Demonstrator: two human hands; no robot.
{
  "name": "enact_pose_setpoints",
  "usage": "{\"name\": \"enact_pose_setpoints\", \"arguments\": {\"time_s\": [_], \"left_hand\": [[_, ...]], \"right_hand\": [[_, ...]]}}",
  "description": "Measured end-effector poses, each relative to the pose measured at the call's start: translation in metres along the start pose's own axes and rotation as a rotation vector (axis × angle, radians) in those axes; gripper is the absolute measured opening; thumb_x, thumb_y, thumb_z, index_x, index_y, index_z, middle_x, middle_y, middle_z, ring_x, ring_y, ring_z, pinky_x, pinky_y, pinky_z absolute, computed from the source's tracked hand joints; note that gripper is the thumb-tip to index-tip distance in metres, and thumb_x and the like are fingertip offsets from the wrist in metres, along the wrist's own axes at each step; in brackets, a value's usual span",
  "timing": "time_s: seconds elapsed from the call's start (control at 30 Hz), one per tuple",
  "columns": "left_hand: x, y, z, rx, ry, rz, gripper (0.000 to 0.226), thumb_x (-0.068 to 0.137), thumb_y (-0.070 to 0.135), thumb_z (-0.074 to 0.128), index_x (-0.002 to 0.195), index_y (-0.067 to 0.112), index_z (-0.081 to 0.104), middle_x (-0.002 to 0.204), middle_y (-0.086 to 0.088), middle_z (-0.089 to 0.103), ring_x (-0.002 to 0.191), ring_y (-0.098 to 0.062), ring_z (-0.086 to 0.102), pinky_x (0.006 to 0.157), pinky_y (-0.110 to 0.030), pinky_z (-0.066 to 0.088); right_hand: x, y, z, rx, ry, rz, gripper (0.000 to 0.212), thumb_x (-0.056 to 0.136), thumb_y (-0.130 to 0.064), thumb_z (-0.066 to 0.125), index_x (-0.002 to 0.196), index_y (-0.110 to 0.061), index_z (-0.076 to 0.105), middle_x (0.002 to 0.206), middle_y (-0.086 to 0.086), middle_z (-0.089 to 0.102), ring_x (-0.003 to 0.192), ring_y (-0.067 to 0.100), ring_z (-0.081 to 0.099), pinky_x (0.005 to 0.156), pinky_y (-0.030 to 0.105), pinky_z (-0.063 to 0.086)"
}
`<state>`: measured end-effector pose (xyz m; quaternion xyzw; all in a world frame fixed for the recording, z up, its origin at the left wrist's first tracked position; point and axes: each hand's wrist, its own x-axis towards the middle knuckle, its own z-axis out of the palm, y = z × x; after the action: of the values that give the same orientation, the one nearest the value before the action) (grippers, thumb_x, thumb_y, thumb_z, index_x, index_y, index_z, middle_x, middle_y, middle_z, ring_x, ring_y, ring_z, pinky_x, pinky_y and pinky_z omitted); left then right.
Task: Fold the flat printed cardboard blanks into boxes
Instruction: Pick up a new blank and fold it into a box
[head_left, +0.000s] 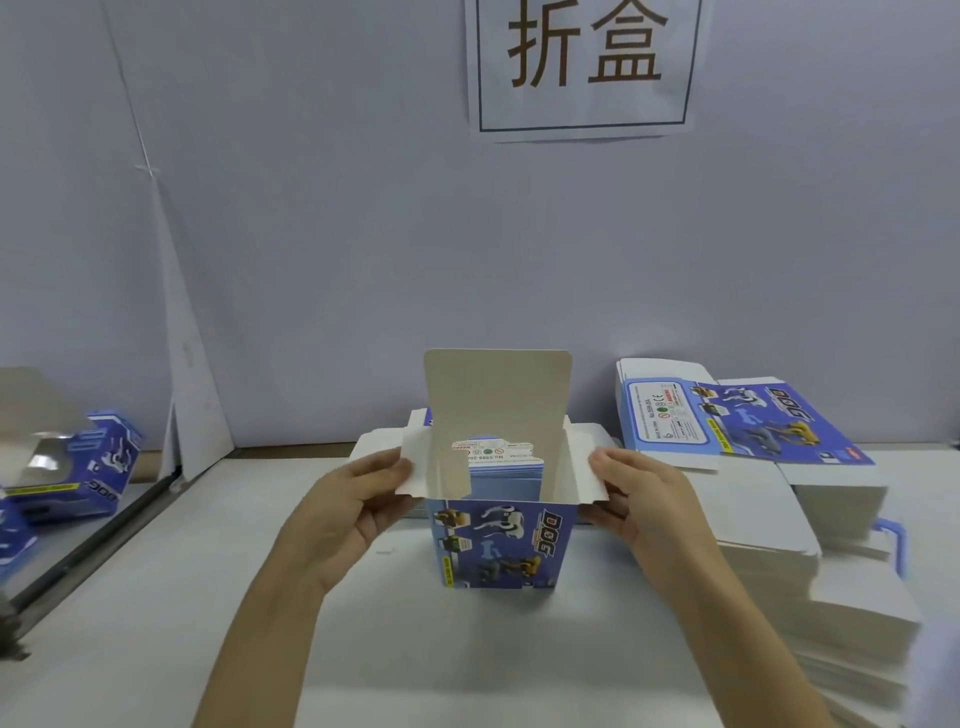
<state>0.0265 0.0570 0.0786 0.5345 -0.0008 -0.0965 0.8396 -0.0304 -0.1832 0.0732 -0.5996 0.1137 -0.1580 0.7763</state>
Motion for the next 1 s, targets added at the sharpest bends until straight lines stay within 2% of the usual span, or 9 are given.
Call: {"name": "enact_pose_setpoints", "arguments": {"time_s": [0.1,0.2,0.3,0.43,0.53,0.63,0.77,0.87,1.0], "left_hand": [[0.004,-0.008,0.0,-0.213,-0.034,-0.062,0.018,0.086,0.001,0.06,0.104,0.003,0.061,0.081,-0.013,0.075,0.064,-0.019,0.073,0.047,-0.025,0.056],[0.008,-0.007,-0.001,-0.124,-0.075,0.013,0.016,0.088,0.005,0.059,0.104,0.006,0.064,0.087,-0.01,0.076,0.07,-0.016,0.073,0.052,-0.023,0.057],[0.008,-0.009,-0.005,-0.023,-0.098,0.033,0.017,0.093,0.001,0.053,0.101,0.007,0.066,0.088,-0.007,0.076,0.074,-0.015,0.073,0.055,-0.022,0.057],[0.008,-0.02,-0.002,-0.127,-0.11,0.038,0.018,0.095,0.006,0.051,0.106,0.009,0.064,0.09,-0.008,0.076,0.074,-0.017,0.073,0.052,-0.023,0.057],[0.012,-0.027,-0.001,0.15,-0.195,0.279,0.034,0.092,0.035,0.059,0.123,0.02,0.057,0.107,0.0,0.073,0.097,-0.018,0.069,0.071,-0.023,0.057],[0.008,-0.037,0.004,0.436,-0.309,0.365,0.077,0.064,0.045,0.076,0.131,0.037,0.041,0.12,0.013,0.065,0.114,-0.012,0.062,0.089,-0.032,0.054],[0.0,-0.035,0.018,0.493,-0.263,0.499,0.074,0.059,0.031,0.089,0.118,0.052,0.049,0.112,0.022,0.067,0.105,-0.003,0.064,0.074,-0.026,0.058],[-0.008,-0.018,0.017,0.508,-0.277,0.484,0.068,0.06,0.035,0.09,0.118,0.047,0.055,0.119,0.006,0.067,0.109,-0.018,0.065,0.081,-0.04,0.059],[-0.022,-0.002,0.012,0.59,-0.339,0.349,0.082,0.053,0.042,0.084,0.129,0.036,0.052,0.124,-0.001,0.063,0.103,-0.026,0.068,0.077,-0.038,0.06]], "right_hand": [[0.001,0.001,-0.001,0.014,0.001,0.027,0.011,0.097,-0.013,0.056,0.09,-0.01,0.064,0.074,0.005,0.074,0.066,0.017,0.071,0.053,0.026,0.058],[0.0,0.001,0.004,-0.038,0.029,-0.028,0.014,0.096,-0.02,0.057,0.089,-0.011,0.065,0.081,0.006,0.07,0.069,0.017,0.069,0.055,0.026,0.059],[-0.002,0.002,0.007,-0.088,0.043,-0.096,0.024,0.098,-0.013,0.053,0.077,-0.013,0.065,0.068,-0.003,0.07,0.06,0.009,0.068,0.051,0.023,0.057],[-0.006,0.004,0.008,-0.094,0.052,-0.1,0.025,0.098,-0.013,0.053,0.076,-0.018,0.065,0.073,-0.006,0.07,0.068,0.012,0.07,0.051,0.02,0.056],[-0.007,0.004,0.01,-0.108,0.06,-0.13,0.026,0.099,-0.013,0.051,0.076,-0.016,0.064,0.073,-0.004,0.07,0.063,0.005,0.07,0.05,0.019,0.055],[-0.007,0.002,0.01,-0.167,0.062,-0.133,0.027,0.101,-0.013,0.047,0.078,-0.012,0.061,0.082,0.005,0.068,0.064,0.01,0.069,0.053,0.025,0.059],[-0.011,-0.011,0.006,-0.293,0.089,-0.188,0.024,0.101,-0.014,0.045,0.082,-0.016,0.059,0.094,0.009,0.065,0.081,0.017,0.066,0.056,0.031,0.059],[-0.018,-0.026,0.001,-0.571,0.201,-0.377,0.009,0.097,-0.018,0.053,0.099,-0.021,0.062,0.11,0.001,0.065,0.088,0.013,0.063,0.065,0.024,0.051],[-0.032,-0.041,0.0,-0.811,0.26,-0.764,0.046,0.095,-0.022,0.058,0.14,-0.018,0.047,0.128,-0.009,0.05,0.118,0.009,0.048,0.092,0.022,0.036]]}}
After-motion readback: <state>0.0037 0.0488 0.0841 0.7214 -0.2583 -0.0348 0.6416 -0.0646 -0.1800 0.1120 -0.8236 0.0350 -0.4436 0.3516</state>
